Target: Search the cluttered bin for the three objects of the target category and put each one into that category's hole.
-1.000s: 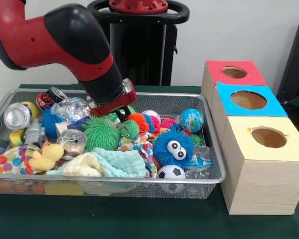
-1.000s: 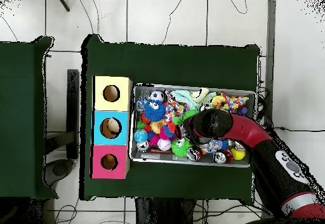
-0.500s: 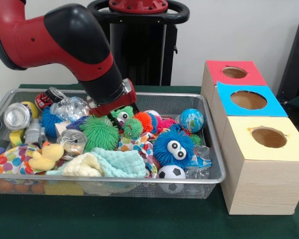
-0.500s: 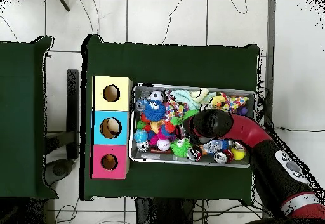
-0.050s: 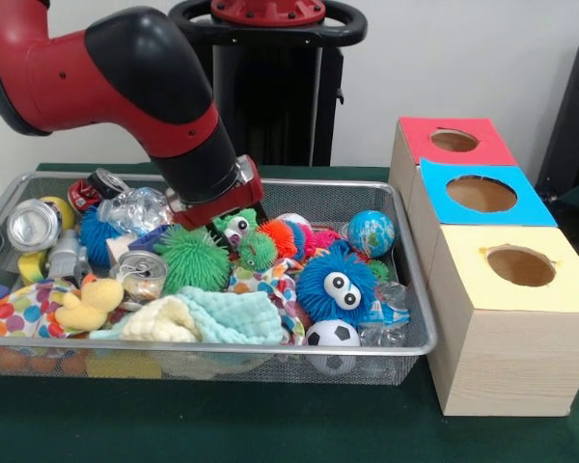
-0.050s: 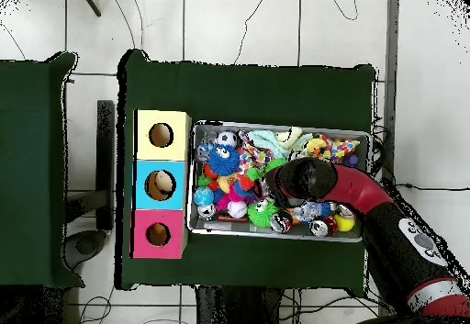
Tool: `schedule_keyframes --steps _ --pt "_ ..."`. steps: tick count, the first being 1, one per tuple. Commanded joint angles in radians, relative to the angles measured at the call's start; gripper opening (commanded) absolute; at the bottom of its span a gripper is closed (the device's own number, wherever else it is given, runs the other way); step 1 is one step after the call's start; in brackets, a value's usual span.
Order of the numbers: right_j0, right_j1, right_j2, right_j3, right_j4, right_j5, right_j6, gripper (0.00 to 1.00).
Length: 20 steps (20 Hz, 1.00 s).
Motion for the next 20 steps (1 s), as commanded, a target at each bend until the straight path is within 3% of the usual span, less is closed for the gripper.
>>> schedule_keyframes --steps 1,7,20 --pt "-0.064 0.029 0.076 -0.021 -0.012 -0.205 0.0 1.0" --pt "-0.105 0.04 0.133 0.011 -0.007 -0.302 0.005 1.0" --pt "-0.107 0.043 0.139 0.011 -0.021 -0.298 0.01 1.0"
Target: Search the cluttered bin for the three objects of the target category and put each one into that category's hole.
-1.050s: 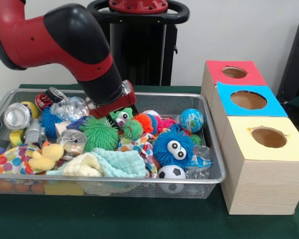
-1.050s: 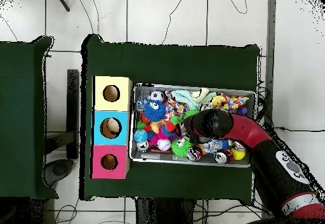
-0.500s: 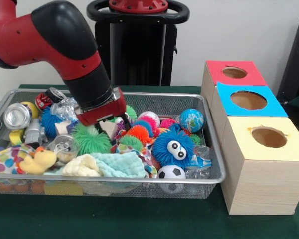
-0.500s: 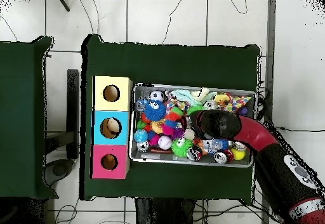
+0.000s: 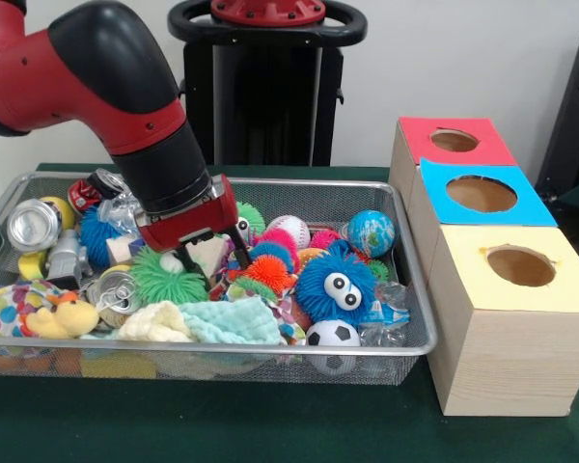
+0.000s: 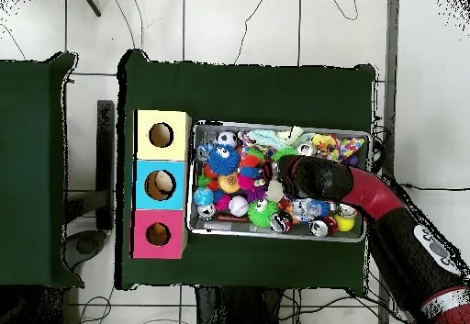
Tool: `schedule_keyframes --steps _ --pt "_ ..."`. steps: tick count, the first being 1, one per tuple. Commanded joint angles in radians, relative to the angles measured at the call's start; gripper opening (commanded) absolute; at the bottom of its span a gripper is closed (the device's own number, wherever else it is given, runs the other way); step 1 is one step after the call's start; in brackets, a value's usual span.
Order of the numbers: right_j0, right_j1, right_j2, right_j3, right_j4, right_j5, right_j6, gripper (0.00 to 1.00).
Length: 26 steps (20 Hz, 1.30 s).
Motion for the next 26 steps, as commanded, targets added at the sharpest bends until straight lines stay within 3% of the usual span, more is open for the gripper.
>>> schedule_keyframes --steps 1,10,11,21,26 --pt "-0.004 0.022 0.047 -0.003 -0.023 -0.074 0.009 1.0" --pt "0.003 0.021 0.041 -0.008 -0.025 -0.055 0.003 1.0" --pt "0.003 0.021 0.041 -0.007 -0.026 -0.054 0.002 0.0" --pt "0.015 0.018 0.035 -0.005 -0.023 -0.007 -0.012 0.0" --pt "0.036 -0.02 0.062 0.07 0.035 -0.052 0.096 0.0"
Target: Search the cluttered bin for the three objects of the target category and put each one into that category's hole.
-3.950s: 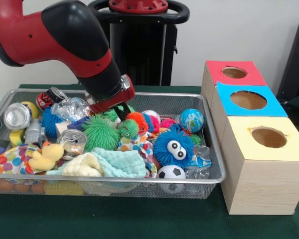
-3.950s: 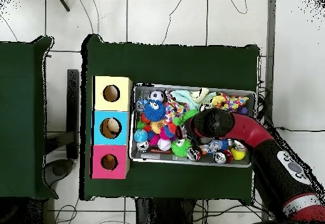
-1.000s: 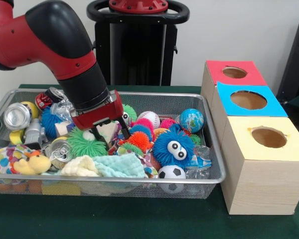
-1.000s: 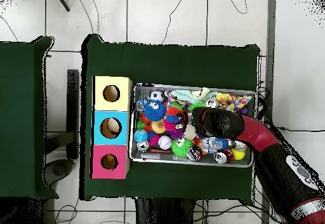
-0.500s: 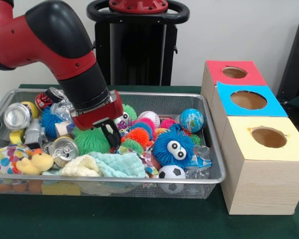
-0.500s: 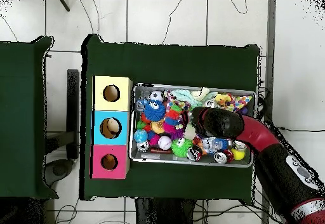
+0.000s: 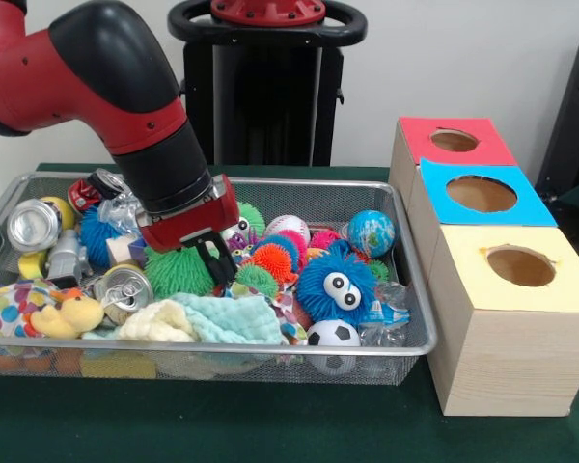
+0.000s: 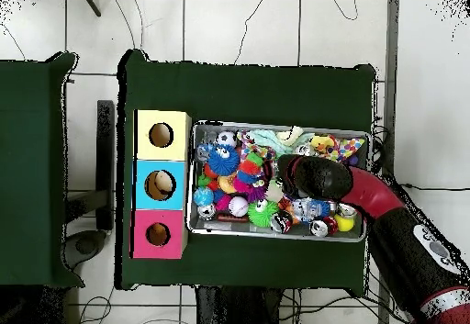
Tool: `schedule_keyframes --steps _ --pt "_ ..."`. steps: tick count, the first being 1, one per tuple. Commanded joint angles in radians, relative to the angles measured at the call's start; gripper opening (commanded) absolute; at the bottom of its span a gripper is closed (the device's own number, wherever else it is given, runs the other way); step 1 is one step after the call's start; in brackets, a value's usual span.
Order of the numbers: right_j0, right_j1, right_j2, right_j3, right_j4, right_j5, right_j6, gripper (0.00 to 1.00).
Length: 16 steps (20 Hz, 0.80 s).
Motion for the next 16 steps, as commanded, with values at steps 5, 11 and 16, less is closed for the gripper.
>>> schedule_keyframes --steps 5,11,16 --pt "0.07 -0.111 0.04 0.119 0.065 -0.074 0.186 0.0" --pt "0.059 -0.392 0.007 0.311 0.167 -0.086 0.308 0.0" --pt "-0.034 -0.439 0.074 0.413 0.207 -0.273 0.293 0.0"
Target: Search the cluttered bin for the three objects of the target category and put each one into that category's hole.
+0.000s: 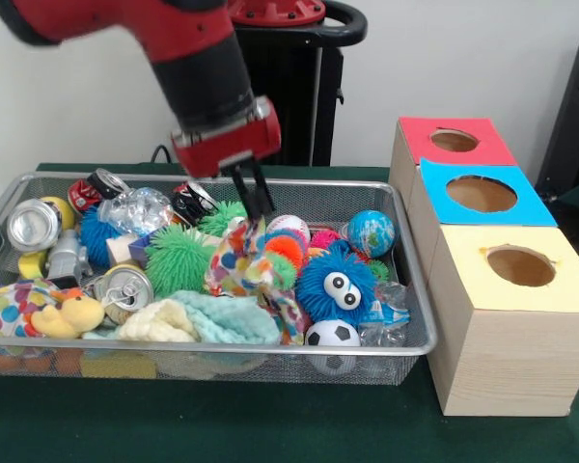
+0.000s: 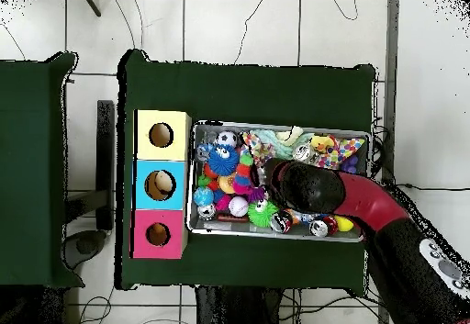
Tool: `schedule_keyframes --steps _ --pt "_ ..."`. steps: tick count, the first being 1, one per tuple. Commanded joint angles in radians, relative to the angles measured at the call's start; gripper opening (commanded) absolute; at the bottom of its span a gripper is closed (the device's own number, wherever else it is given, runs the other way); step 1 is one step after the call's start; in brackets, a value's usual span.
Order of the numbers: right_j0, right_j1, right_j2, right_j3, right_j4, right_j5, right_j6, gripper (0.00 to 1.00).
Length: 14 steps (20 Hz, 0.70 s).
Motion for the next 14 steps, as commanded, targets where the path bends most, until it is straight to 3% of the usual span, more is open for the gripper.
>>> schedule_keyframes --steps 1,3,9,14 --pt "-0.092 -0.142 0.056 0.21 0.075 -0.246 0.278 0.0" --pt "-0.082 -0.112 0.014 0.211 0.041 -0.307 0.26 0.0" --pt "-0.034 -0.081 -0.09 0.186 0.018 -0.351 0.228 0.0" --pt "0.107 -0.1 -0.31 0.122 -0.002 -0.319 0.224 0.0"
